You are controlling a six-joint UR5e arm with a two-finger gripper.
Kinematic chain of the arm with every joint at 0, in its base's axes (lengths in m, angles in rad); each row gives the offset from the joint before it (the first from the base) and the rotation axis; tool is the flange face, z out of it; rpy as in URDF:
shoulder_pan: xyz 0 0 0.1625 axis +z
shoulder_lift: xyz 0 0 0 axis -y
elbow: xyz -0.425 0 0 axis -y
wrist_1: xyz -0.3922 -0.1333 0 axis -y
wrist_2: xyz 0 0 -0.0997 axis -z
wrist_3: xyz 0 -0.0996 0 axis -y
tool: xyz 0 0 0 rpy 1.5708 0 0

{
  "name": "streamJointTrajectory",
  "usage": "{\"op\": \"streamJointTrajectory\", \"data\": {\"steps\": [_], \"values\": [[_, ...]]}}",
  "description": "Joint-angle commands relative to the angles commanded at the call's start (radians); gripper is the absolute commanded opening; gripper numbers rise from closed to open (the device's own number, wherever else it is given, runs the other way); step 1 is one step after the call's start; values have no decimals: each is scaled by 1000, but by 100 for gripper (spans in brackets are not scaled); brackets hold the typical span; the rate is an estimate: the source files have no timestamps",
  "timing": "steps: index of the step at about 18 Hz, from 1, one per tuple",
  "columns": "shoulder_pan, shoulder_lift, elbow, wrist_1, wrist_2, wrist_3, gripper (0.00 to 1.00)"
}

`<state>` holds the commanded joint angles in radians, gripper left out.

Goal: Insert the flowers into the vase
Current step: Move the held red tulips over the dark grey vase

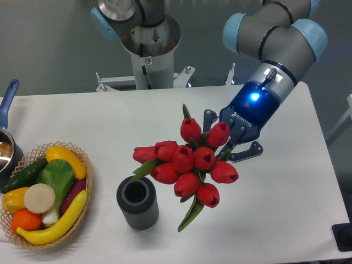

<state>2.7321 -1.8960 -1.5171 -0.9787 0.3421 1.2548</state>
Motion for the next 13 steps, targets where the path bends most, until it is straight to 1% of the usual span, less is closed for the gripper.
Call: {"op": "streamJointTrajectory", "data": {"steps": [9,13], "values": [[-32,0,-15,5,0,-9,15],[-64,-2,-17,6,-11,-8,15]]}}
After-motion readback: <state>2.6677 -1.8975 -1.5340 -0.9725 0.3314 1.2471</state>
